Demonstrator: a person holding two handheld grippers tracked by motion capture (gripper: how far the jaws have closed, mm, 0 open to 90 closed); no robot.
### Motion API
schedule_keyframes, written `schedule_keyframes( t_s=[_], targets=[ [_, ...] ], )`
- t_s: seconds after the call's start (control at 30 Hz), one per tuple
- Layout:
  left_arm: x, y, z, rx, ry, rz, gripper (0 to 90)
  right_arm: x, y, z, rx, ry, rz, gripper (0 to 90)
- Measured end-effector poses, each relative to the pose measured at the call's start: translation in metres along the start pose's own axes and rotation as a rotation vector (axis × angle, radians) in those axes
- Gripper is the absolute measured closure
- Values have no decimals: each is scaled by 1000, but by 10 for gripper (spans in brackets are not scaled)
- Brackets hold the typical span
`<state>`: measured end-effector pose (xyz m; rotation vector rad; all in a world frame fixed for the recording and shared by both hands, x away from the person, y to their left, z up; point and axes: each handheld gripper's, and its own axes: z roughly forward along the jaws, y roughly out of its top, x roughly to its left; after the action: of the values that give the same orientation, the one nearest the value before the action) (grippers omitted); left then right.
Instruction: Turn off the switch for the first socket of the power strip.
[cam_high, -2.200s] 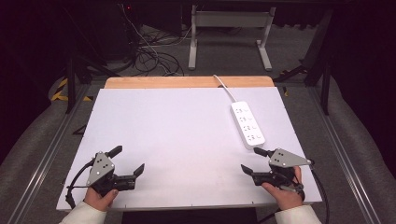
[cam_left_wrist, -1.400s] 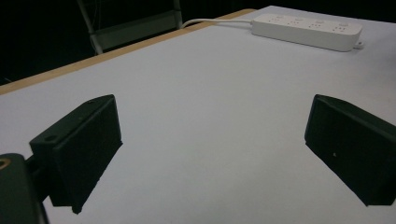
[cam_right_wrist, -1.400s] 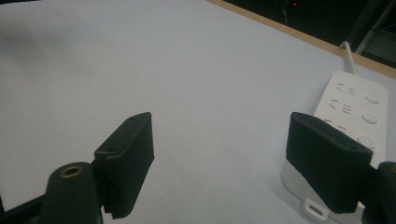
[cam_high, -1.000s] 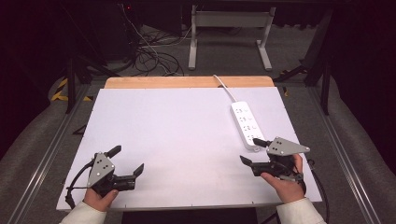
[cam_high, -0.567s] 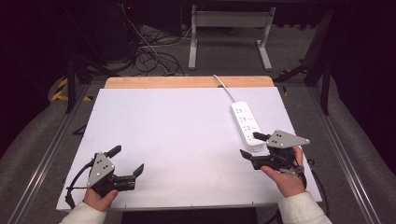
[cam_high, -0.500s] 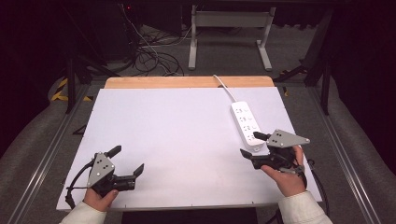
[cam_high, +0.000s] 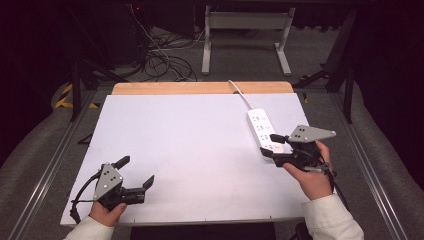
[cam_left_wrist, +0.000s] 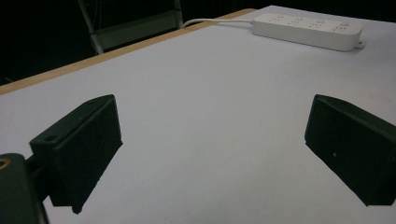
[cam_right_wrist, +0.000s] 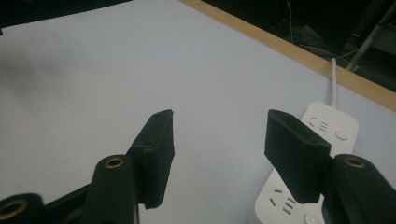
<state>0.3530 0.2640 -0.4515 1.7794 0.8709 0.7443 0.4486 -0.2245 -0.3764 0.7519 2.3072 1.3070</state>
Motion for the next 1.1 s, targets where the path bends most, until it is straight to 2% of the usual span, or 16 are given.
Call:
schedule_keyframes(
  t_s=[0.1,0.23,0.3,0.33,0.43,0.53,0.63,0.8,0.97,1.1],
  targets=[
    [0,0,0,2,0,1,39,-3,4,1,3,6,4,446],
    [0,0,0,2,3,1,40,-12,12,6,8,20,20,503],
    [1,0,0,1,3,2,40,-14,14,7,23,21,24,522],
    [0,0,0,2,3,3,40,-18,18,12,56,22,25,526],
    [0,0,0,2,3,3,40,-22,23,17,82,11,24,528],
    [1,0,0,2,6,3,40,-28,27,21,92,2,30,540],
    [1,0,0,1,11,2,40,-35,31,26,106,7,57,598],
    [1,0,0,0,11,4,40,-50,36,34,120,-2,84,631],
    [2,0,0,1,9,7,40,-60,40,39,119,-22,93,708],
    [2,0,0,0,8,8,40,-66,41,42,129,-14,99,750]
  ],
)
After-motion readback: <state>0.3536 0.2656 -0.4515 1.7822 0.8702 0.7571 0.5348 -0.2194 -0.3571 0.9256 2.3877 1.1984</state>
